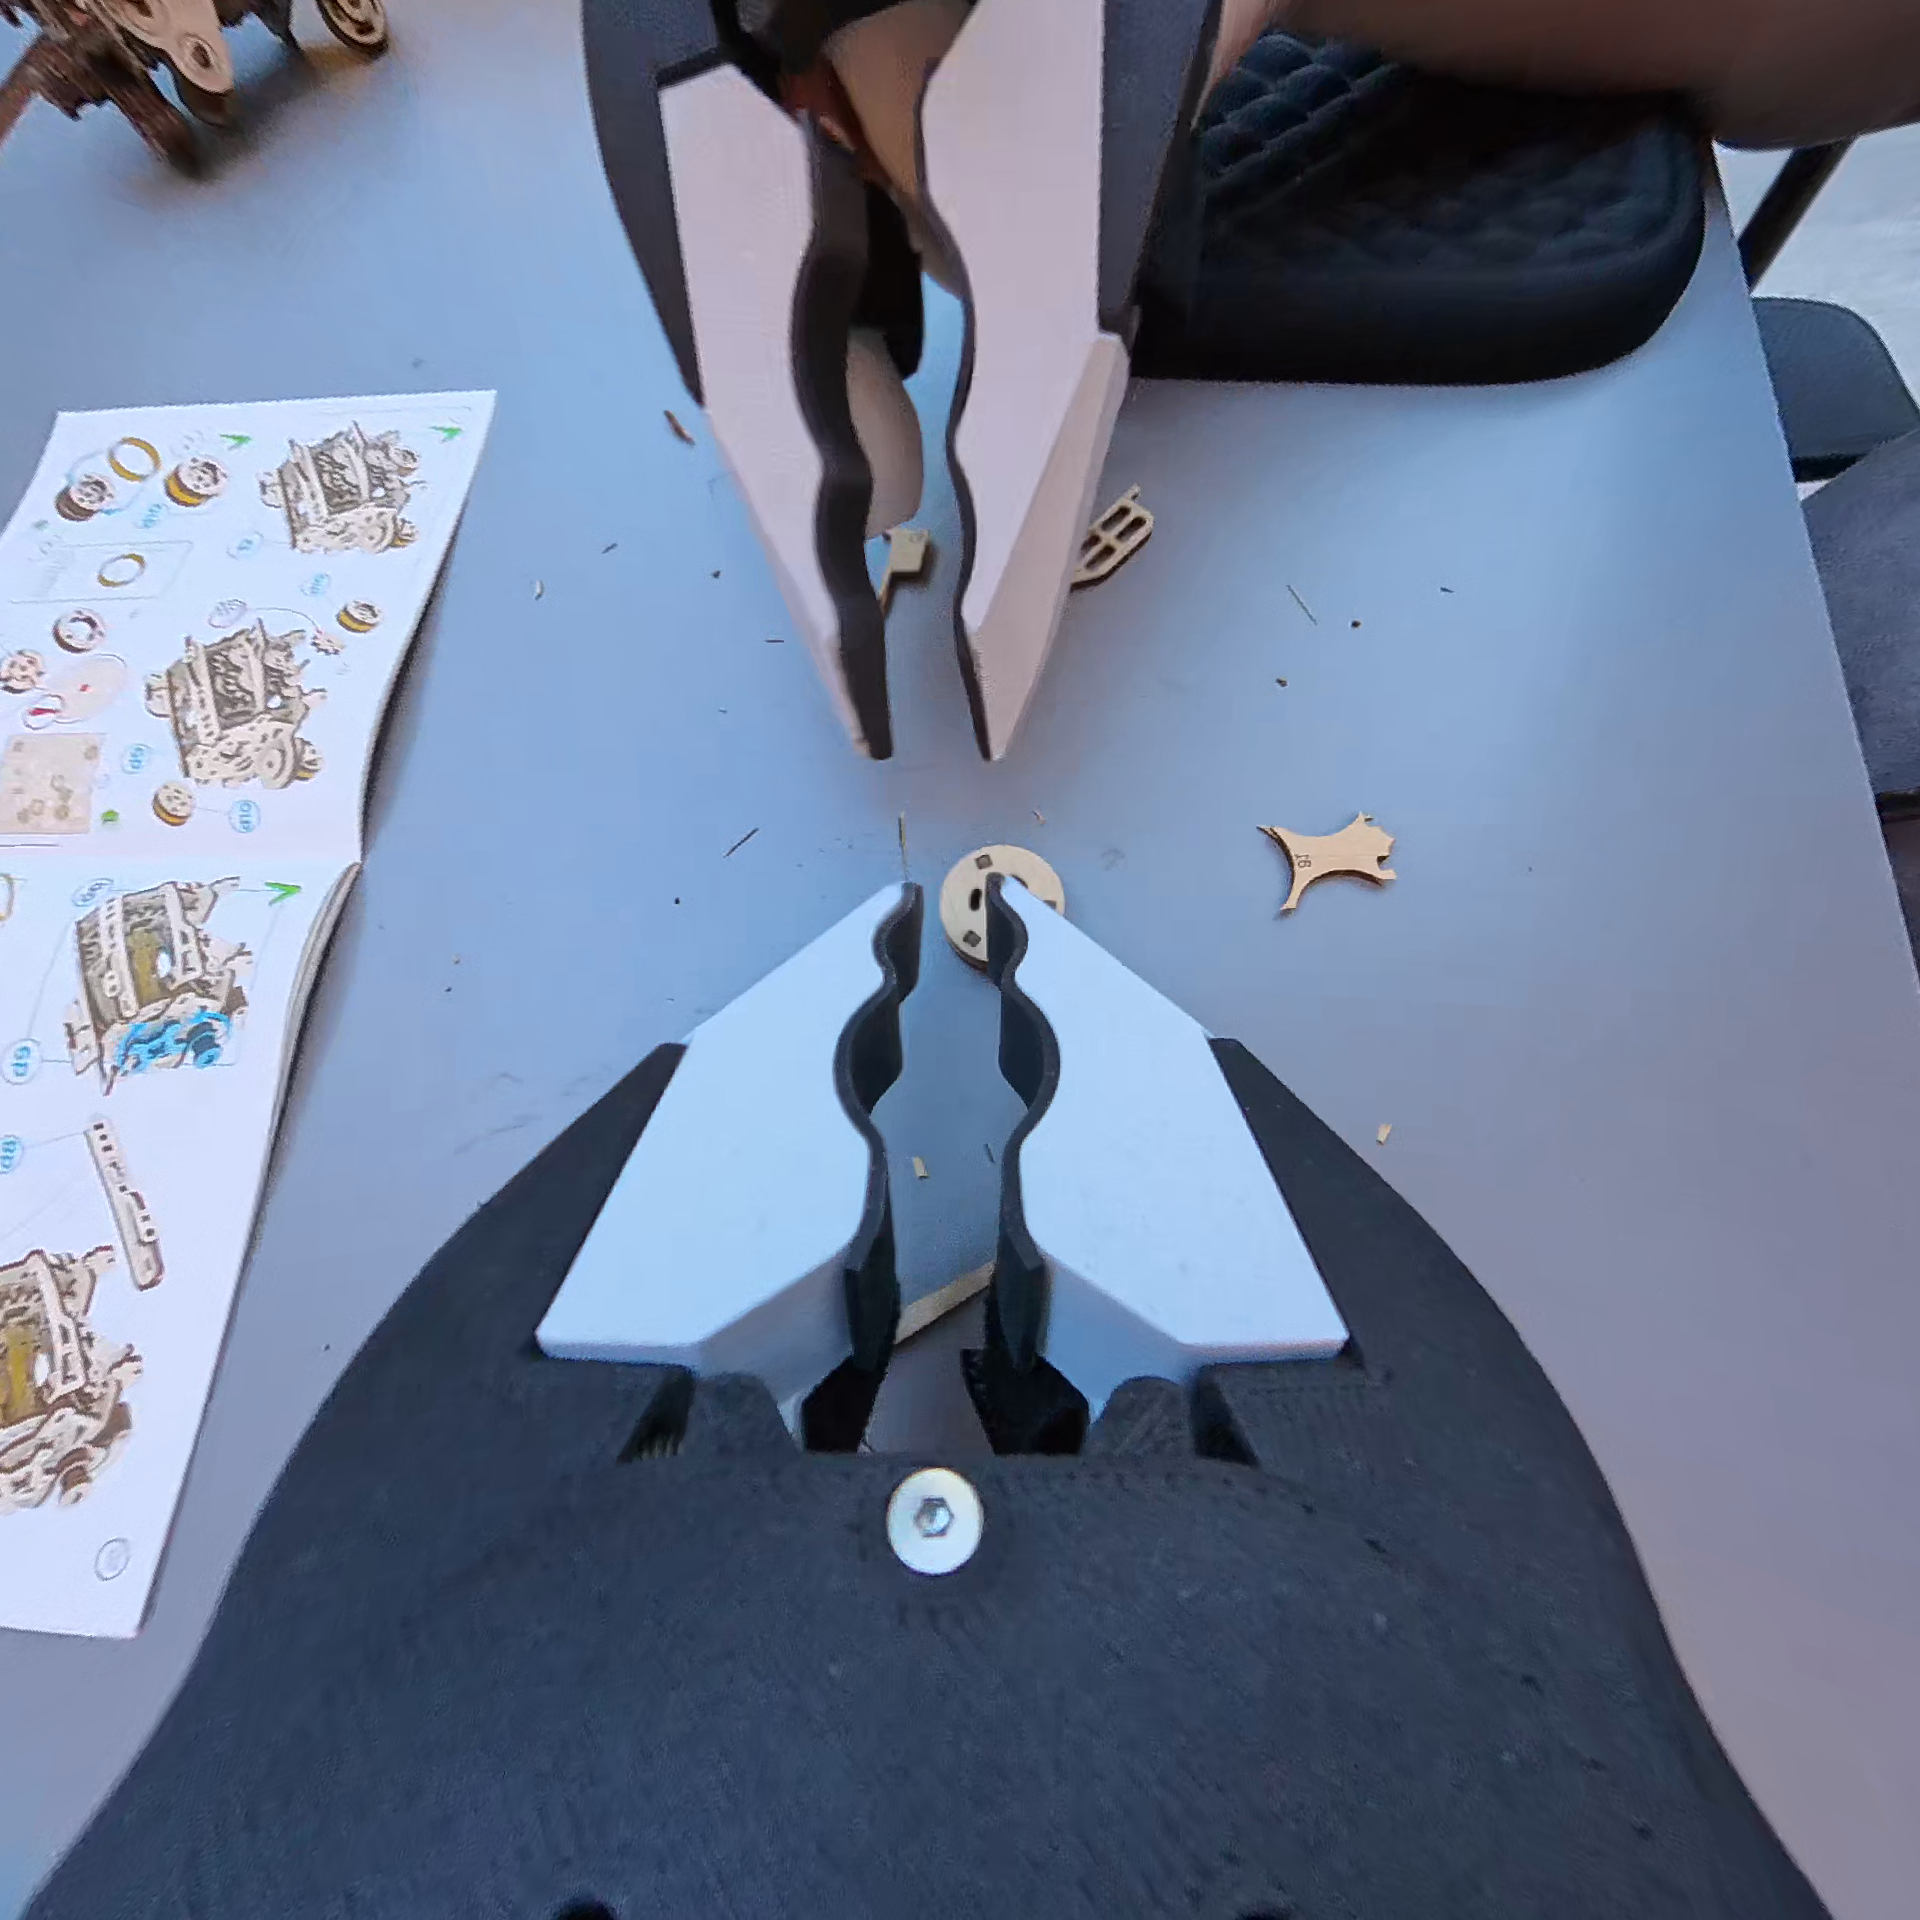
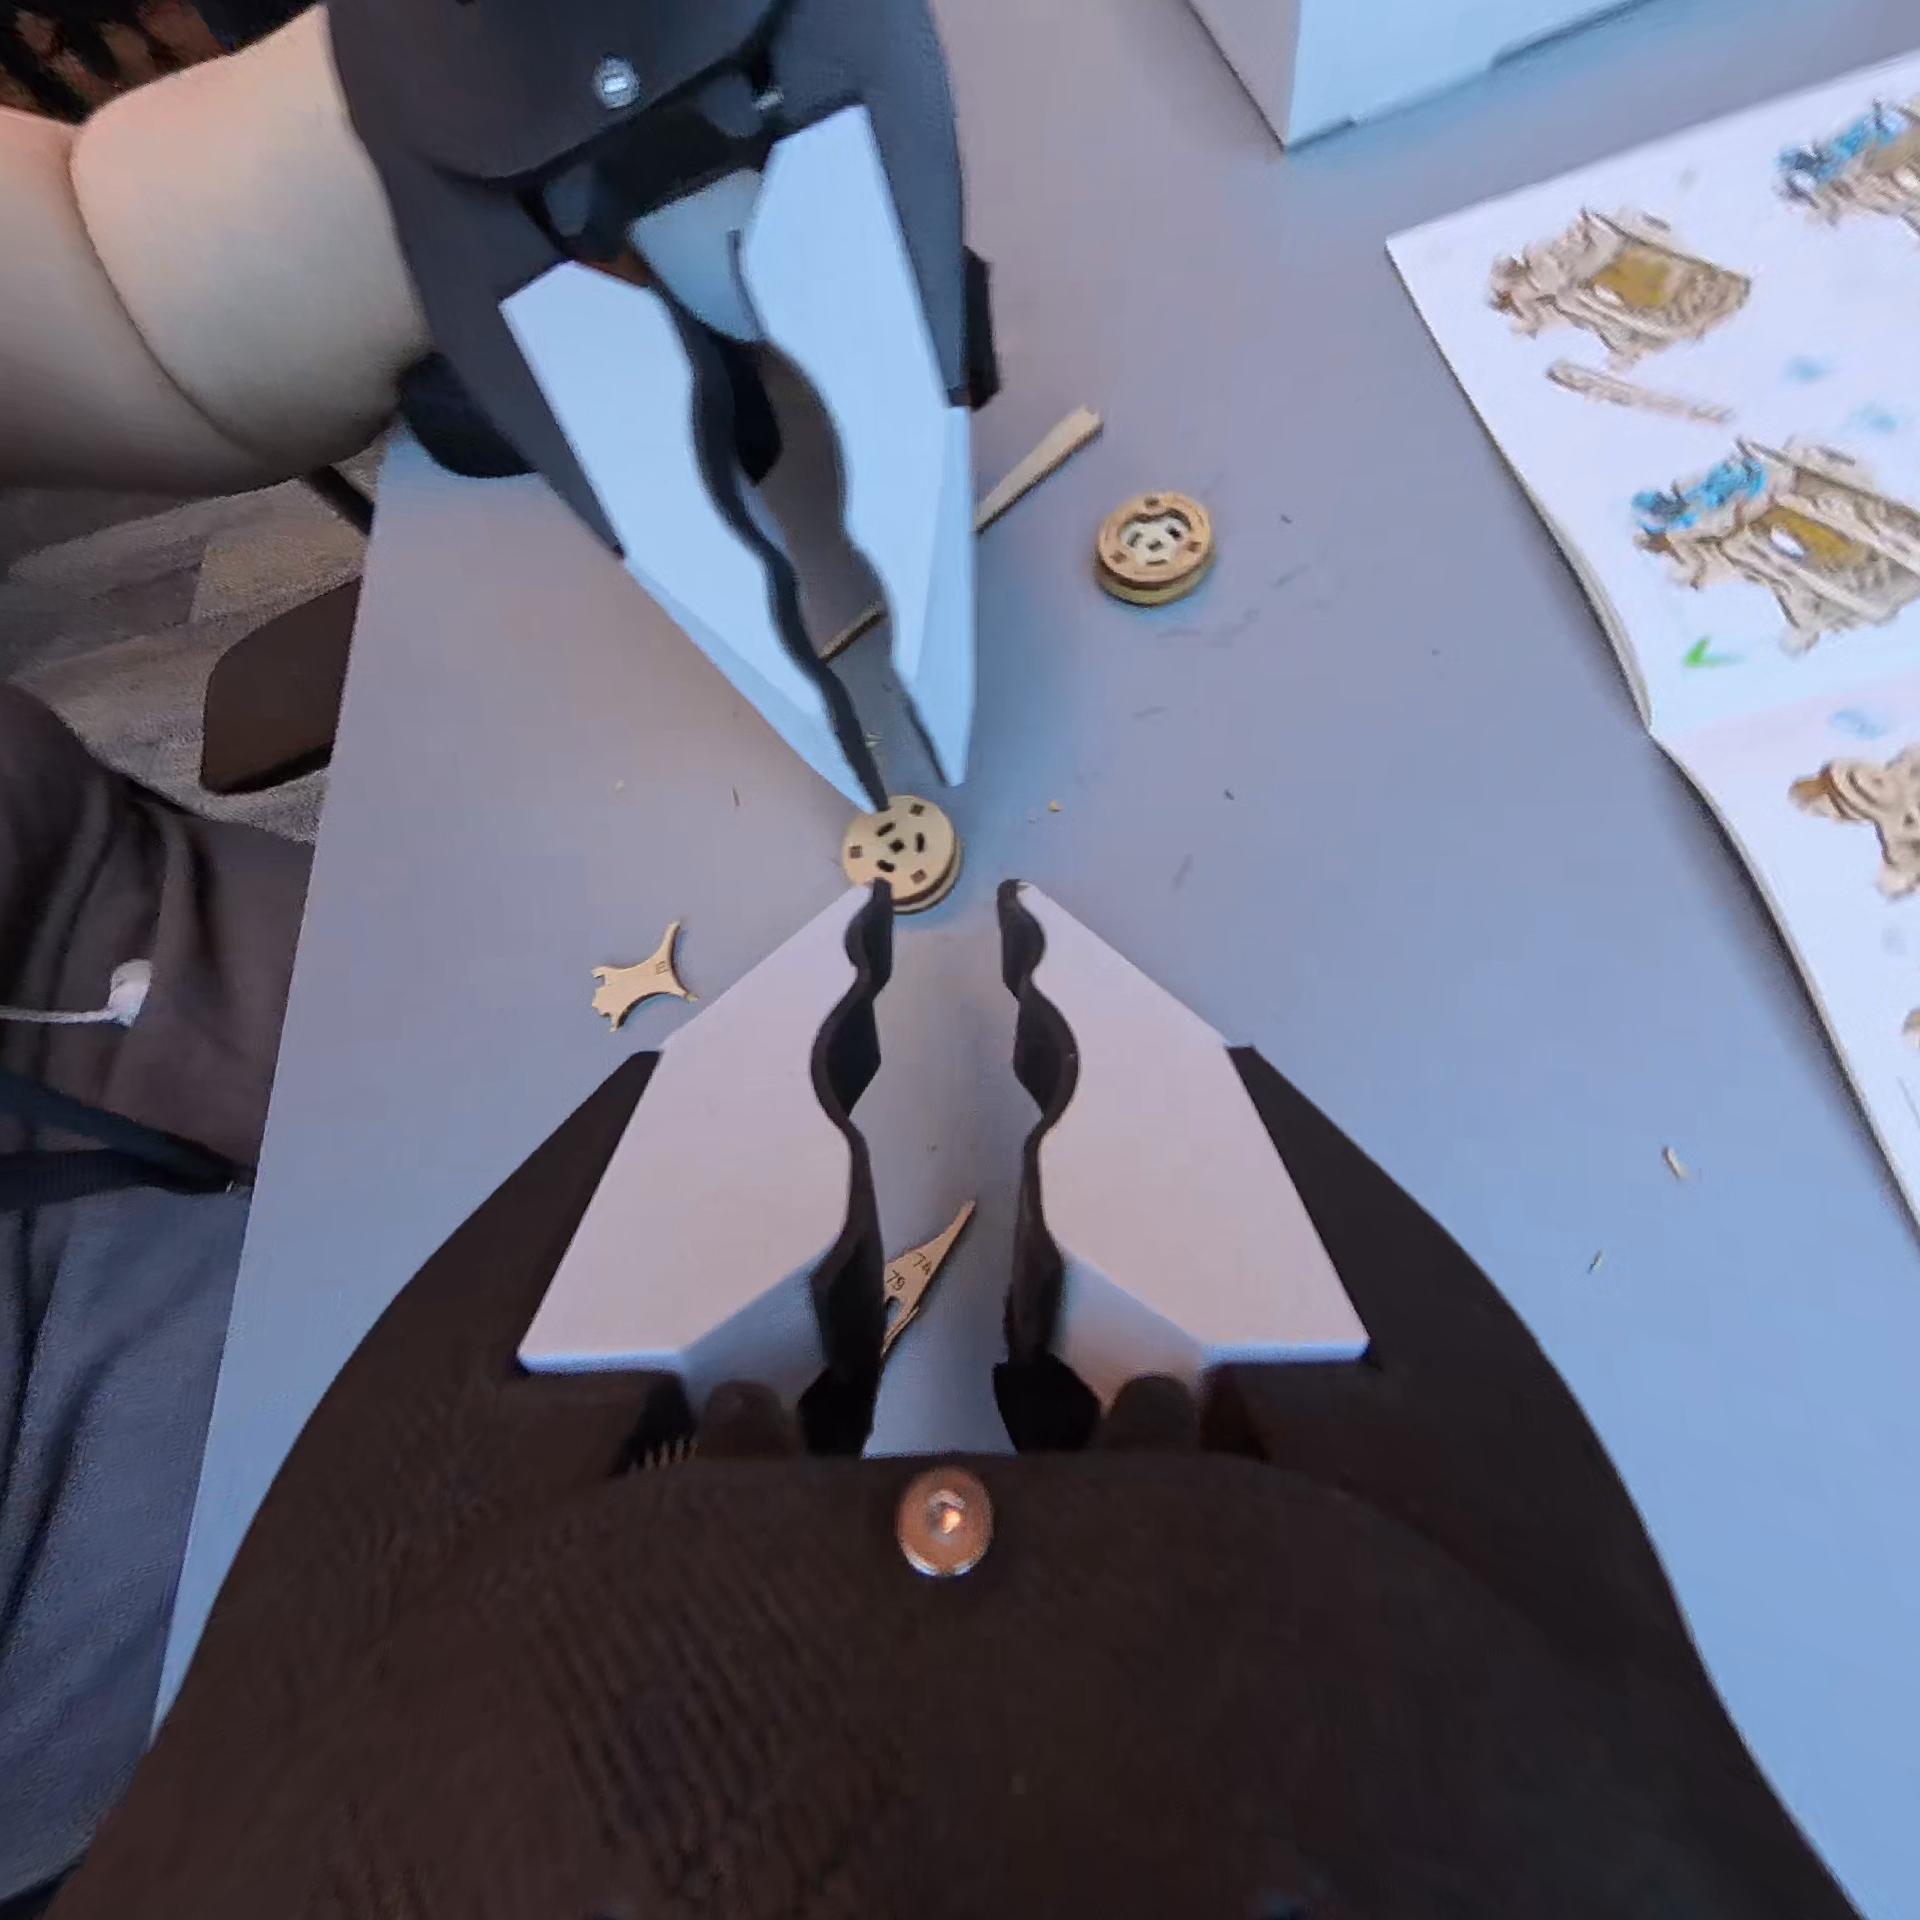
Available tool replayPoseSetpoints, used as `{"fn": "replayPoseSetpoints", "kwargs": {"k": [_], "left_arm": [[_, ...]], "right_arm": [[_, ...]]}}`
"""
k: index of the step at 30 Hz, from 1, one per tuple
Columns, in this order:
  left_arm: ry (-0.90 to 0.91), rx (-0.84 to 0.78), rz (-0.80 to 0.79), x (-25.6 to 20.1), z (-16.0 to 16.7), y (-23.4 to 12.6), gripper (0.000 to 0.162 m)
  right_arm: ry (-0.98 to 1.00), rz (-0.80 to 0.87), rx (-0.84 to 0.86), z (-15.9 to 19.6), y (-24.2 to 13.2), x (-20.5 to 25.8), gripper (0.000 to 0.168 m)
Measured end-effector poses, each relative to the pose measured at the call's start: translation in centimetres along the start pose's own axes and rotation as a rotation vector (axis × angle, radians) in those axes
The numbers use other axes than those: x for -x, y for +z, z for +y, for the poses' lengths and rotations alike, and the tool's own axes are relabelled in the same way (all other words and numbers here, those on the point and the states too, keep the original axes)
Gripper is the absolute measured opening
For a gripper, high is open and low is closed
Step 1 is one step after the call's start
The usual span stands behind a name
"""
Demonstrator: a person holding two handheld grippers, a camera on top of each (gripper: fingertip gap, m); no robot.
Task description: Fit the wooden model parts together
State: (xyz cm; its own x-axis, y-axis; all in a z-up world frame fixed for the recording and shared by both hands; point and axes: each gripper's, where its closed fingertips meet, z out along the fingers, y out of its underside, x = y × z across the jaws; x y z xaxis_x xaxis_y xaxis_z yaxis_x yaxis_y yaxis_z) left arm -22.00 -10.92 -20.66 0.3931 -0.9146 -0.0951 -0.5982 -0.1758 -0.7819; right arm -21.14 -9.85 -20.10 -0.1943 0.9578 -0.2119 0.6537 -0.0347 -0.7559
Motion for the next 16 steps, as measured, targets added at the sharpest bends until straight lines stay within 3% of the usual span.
{"fn": "replayPoseSetpoints", "kwargs": {"k": [2,5,9,13,14,16], "left_arm": [[-0.011,-0.02,-0.004,0.2,-0.3,-0.3,0.015],[0.001,-0.002,0.033,-0.6,-0.1,0.2,0.03],[0.067,0.093,0.007,-0.8,1.4,1.3,0.026],[0.031,0.008,-0.017,0.2,0.0,-0.6,0.03],[0.012,-0.026,-0.015,0.4,-0.5,-1.4,0.03],[-0.02,-0.076,-0.056,1.6,-1.2,-3.0,0.03]], "right_arm": [[-0.013,-0.075,-0.046,-0.7,0.1,1.2,0.0],[0.231,-0.226,-0.024,-0.6,0.7,1.5,0.0],[0.54,-0.488,-0.027,-1.1,1.0,2.1,0.0],[0.706,-0.767,-0.016,-3.1,0.4,3.6,0.0],[0.718,-0.777,0.013,-2.9,0.7,3.7,0.0],[0.712,-0.633,0.153,-0.7,2.7,2.8,0.0]]}}
